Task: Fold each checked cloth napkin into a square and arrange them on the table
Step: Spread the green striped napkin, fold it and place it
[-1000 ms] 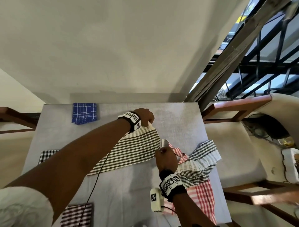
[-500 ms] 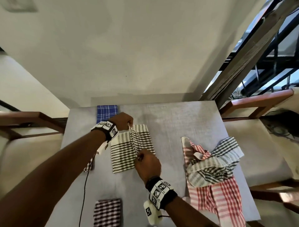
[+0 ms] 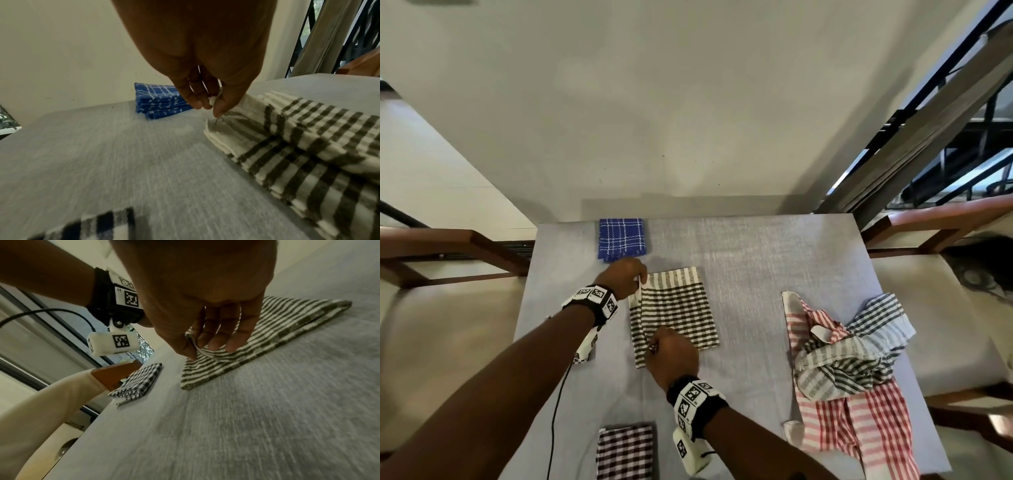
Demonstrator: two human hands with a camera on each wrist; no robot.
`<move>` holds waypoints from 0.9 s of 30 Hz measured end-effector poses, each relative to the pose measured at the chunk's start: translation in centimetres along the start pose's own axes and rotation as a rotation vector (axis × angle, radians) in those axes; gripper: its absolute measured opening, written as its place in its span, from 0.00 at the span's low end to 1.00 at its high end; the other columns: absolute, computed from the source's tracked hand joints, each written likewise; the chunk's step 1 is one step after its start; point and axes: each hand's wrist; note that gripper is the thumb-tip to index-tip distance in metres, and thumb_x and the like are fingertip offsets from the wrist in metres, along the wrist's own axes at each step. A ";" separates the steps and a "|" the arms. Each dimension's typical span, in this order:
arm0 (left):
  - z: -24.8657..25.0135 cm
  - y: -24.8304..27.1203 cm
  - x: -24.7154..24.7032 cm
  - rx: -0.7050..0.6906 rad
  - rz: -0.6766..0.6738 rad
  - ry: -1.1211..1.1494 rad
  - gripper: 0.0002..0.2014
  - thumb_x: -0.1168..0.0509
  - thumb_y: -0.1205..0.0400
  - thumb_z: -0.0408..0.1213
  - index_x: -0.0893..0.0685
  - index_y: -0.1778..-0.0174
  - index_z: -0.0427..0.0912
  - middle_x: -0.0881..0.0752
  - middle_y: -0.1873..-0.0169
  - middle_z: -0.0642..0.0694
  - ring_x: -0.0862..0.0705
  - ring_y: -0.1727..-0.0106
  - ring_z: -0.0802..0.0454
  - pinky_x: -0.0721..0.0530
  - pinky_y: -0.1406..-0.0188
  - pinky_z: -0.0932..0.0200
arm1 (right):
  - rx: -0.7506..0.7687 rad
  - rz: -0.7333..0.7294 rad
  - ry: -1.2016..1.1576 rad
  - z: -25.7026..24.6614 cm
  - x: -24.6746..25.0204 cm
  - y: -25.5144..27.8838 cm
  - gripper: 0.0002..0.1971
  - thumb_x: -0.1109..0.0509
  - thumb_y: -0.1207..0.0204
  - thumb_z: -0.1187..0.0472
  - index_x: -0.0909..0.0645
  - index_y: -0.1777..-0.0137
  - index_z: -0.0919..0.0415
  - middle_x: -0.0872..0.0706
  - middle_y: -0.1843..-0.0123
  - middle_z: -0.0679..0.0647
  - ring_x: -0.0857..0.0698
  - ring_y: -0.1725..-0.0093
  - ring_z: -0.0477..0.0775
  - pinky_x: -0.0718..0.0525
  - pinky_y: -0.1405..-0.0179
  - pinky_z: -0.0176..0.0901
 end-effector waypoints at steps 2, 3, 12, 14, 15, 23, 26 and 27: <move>-0.5 0.3 -0.7 0.021 0.000 -0.012 0.10 0.32 0.26 0.24 0.13 0.57 0.44 0.15 0.54 0.46 0.20 0.49 0.49 0.20 0.47 0.57 | 0.027 -0.018 0.024 0.2 -0.6 0.0 0.09 0.37 0.23 0.52 0.18 0.49 0.54 0.13 0.55 0.51 0.14 0.57 0.55 0.21 0.63 0.44; -0.8 0.5 -1.1 0.030 -0.001 -0.014 0.10 0.31 0.26 0.25 0.13 0.57 0.44 0.15 0.54 0.47 0.20 0.49 0.49 0.20 0.47 0.56 | 0.041 -0.035 0.023 0.2 -0.9 0.1 0.10 0.38 0.22 0.53 0.18 0.49 0.55 0.13 0.55 0.52 0.14 0.57 0.56 0.23 0.63 0.44; -2.0 2.1 -3.1 0.020 0.315 -0.002 0.06 0.30 0.29 0.26 0.14 0.63 0.41 0.14 0.59 0.43 0.19 0.54 0.43 0.15 0.57 0.44 | 0.258 -0.241 -0.049 1.3 -0.8 -1.5 0.16 0.41 0.21 0.47 0.15 0.51 0.55 0.12 0.55 0.54 0.15 0.56 0.56 0.22 0.61 0.42; -0.5 2.7 -3.8 0.110 0.408 -0.047 0.07 0.29 0.28 0.34 0.16 0.55 0.41 0.16 0.54 0.43 0.20 0.51 0.43 0.15 0.59 0.46 | 0.256 -0.044 -0.053 2.4 -0.4 -2.6 0.13 0.40 0.19 0.49 0.16 0.51 0.54 0.13 0.55 0.52 0.17 0.56 0.52 0.22 0.60 0.41; 0.4 2.9 -4.4 0.195 0.410 -0.068 0.12 0.29 0.27 0.39 0.18 0.49 0.42 0.17 0.50 0.43 0.20 0.48 0.43 0.15 0.57 0.47 | 0.240 0.042 -0.050 3.1 -0.1 -3.1 0.12 0.40 0.19 0.50 0.17 0.49 0.54 0.14 0.52 0.51 0.18 0.53 0.50 0.20 0.57 0.40; 4.3 2.5 -7.4 0.872 0.338 0.309 0.20 0.39 0.17 0.44 0.31 0.36 0.33 0.22 0.41 0.30 0.20 0.43 0.30 0.20 0.47 0.39 | 0.464 -0.063 0.218 8.5 1.1 -3.8 0.18 0.41 0.23 0.52 0.18 0.39 0.57 0.18 0.35 0.54 0.21 0.35 0.57 0.19 0.33 0.54; 4.6 1.6 -7.8 0.648 0.289 0.340 0.14 0.41 0.17 0.35 0.26 0.37 0.35 0.19 0.43 0.32 0.18 0.45 0.33 0.19 0.47 0.42 | 0.416 -0.025 0.206 10.4 1.1 -2.4 0.17 0.41 0.23 0.50 0.19 0.39 0.52 0.19 0.34 0.52 0.21 0.33 0.55 0.20 0.33 0.53; 4.8 1.4 -7.8 0.622 0.266 0.361 0.14 0.40 0.18 0.34 0.25 0.37 0.36 0.19 0.43 0.33 0.18 0.45 0.35 0.18 0.46 0.43 | 0.401 -0.005 0.200 10.9 1.1 -2.1 0.16 0.40 0.23 0.49 0.19 0.40 0.52 0.19 0.35 0.51 0.21 0.34 0.54 0.19 0.35 0.53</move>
Point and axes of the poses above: each hand's wrist, its own y-axis away from the middle knuckle, its own x-axis out of the back of the hand, z = x × y
